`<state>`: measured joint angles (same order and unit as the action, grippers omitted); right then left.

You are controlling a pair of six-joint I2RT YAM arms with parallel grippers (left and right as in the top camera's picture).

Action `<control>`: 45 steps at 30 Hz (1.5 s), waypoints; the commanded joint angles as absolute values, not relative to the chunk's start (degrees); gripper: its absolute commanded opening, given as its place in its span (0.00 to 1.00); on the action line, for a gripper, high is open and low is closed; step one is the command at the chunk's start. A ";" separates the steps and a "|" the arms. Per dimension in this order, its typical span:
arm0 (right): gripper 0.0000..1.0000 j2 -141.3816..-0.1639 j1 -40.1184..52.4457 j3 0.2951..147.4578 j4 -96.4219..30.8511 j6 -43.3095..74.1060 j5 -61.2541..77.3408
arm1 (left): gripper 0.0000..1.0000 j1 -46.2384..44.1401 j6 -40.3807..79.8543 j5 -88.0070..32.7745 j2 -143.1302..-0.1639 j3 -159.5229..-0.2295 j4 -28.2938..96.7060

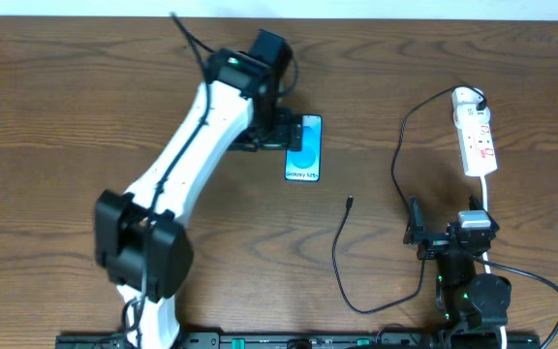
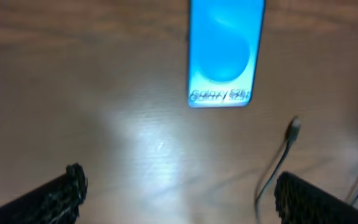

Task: Plug charger to phone and switch on socket
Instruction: 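Lower the open left gripper down onto the phone's top edge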

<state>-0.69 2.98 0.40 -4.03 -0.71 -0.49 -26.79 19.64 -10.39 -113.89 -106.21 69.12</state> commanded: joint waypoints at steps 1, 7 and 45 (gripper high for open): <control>0.99 -0.38 3.38 0.32 -4.29 -1.34 -0.95 | 0.98 -27.46 25.39 -10.94 -118.69 -107.07 65.41; 0.99 -0.38 3.38 0.32 -4.29 -1.34 -0.95 | 0.98 -28.93 28.12 -10.92 -125.23 -107.07 59.27; 0.99 -0.38 3.38 0.32 -4.29 -1.34 -0.95 | 0.98 -34.98 26.28 4.21 -128.75 -106.41 44.45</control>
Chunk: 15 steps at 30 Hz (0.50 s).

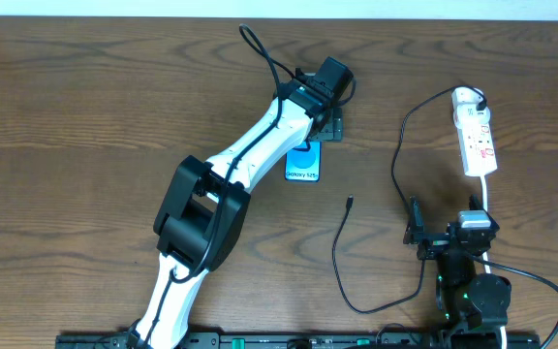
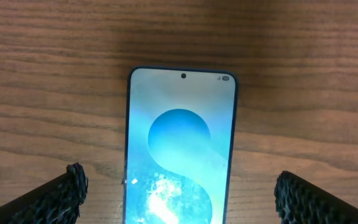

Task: Plug charger to phone and switch on socket
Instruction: 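Lower the open left gripper down onto the phone's top edge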

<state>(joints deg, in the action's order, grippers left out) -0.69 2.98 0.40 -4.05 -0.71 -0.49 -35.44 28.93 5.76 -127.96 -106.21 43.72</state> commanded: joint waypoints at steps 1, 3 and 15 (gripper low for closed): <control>0.99 -0.38 3.38 0.32 -4.29 -1.34 -0.95 | 0.98 -34.94 25.21 3.16 -128.81 -106.43 44.42; 0.99 -0.38 3.38 0.32 -4.29 -1.34 -0.95 | 0.98 -35.16 23.94 3.01 -128.81 -106.50 45.30; 0.99 -0.38 3.38 0.32 -4.29 -1.34 -0.95 | 0.98 -35.62 23.24 5.80 -130.21 -106.45 43.38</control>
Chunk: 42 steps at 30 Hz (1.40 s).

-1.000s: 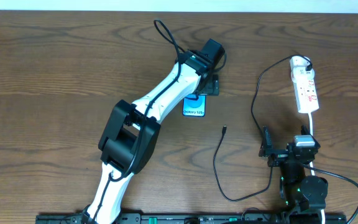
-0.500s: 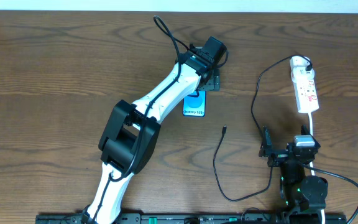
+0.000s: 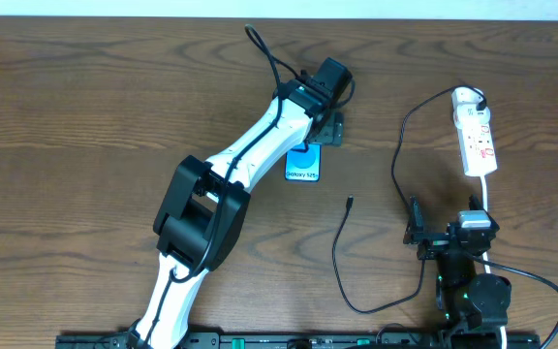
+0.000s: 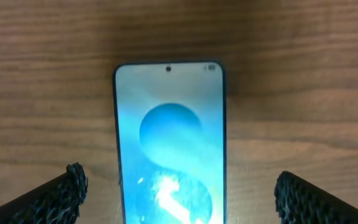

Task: Plug charger to phone and switch on socket
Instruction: 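Lower the open left gripper down onto the phone's top edge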

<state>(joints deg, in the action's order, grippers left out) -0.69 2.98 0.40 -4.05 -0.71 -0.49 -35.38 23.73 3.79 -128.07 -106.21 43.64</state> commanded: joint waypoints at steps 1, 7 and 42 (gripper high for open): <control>0.99 -0.38 3.38 0.32 -4.29 -1.34 -0.95 | 0.98 -35.62 23.59 5.80 -130.63 -106.45 43.38; 0.99 -0.38 3.38 0.32 -4.29 -1.34 -0.95 | 0.99 -35.55 23.64 5.82 -133.01 -106.37 43.35; 0.99 -0.38 3.38 0.32 -4.29 -1.34 -0.95 | 0.98 -36.69 27.73 5.58 -137.29 -105.51 47.29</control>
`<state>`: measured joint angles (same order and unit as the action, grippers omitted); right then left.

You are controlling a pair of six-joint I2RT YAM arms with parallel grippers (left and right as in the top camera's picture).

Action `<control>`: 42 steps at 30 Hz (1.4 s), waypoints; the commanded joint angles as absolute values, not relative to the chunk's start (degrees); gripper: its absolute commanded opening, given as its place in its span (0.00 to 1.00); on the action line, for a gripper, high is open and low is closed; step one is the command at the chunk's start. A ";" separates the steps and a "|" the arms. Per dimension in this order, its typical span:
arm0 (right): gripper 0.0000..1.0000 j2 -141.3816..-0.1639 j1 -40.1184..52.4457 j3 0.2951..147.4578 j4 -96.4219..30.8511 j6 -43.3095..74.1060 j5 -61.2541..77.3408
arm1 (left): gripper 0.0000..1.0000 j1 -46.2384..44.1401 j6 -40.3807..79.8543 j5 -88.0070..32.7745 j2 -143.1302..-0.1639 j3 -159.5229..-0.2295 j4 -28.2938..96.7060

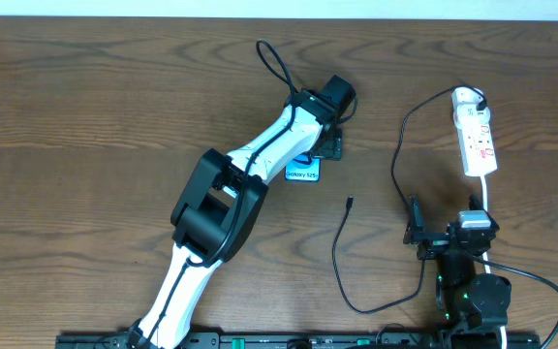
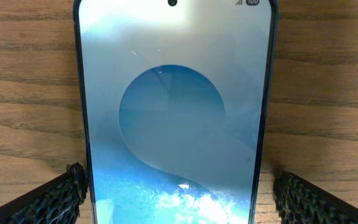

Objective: Plug charger to phone and switch on socket

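The phone [image 2: 173,112] lies face up on the wooden table, its blue screen lit, and fills the left wrist view. My left gripper [image 2: 179,199] is open and low over it, one black fingertip [image 2: 67,193] on each side of the phone's edges, not touching. Overhead, the left arm's wrist [image 1: 323,131] covers the phone's upper part, and only its lower end [image 1: 301,173] shows. The charger plug [image 1: 350,202] lies loose on the table to the phone's right, at the end of a black cable [image 1: 337,262]. The white socket strip [image 1: 476,136] lies far right. My right gripper [image 1: 417,233] rests near the front right.
The black cable loops from the plug down to the front, then up along the right to the socket strip's top end. The right arm's base [image 1: 468,291] sits at the front right edge. The left arm [image 1: 240,184] stretches diagonally across the table's middle.
My left gripper has come down closer over the phone. The screen now fills the wrist view and sits between the fingertips. Phone, plug and right arm have not moved.
At first my left gripper was open to the left of the phone, with phone and plug ahead of it. Then it stood over the phone's top end, pointing back along it. It stayed there, and now sits low, straddling the phone.
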<state>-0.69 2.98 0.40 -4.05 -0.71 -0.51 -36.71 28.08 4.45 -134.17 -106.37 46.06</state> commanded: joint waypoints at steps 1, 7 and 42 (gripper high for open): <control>0.99 -0.38 3.38 0.32 -4.29 -1.34 -0.95 | 0.98 -36.69 27.73 5.58 -137.29 -105.51 47.29; 0.99 -0.38 3.38 0.32 -4.29 -1.34 -0.95 | 0.98 -36.69 27.73 5.58 -137.29 -105.49 47.70; 0.99 -0.38 3.38 0.32 -4.29 -1.34 -0.95 | 0.82 -36.69 27.70 5.58 -137.25 -105.51 47.68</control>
<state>-0.69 2.98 0.40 -4.05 -0.71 -0.51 -36.77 28.29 4.43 -134.17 -106.43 46.50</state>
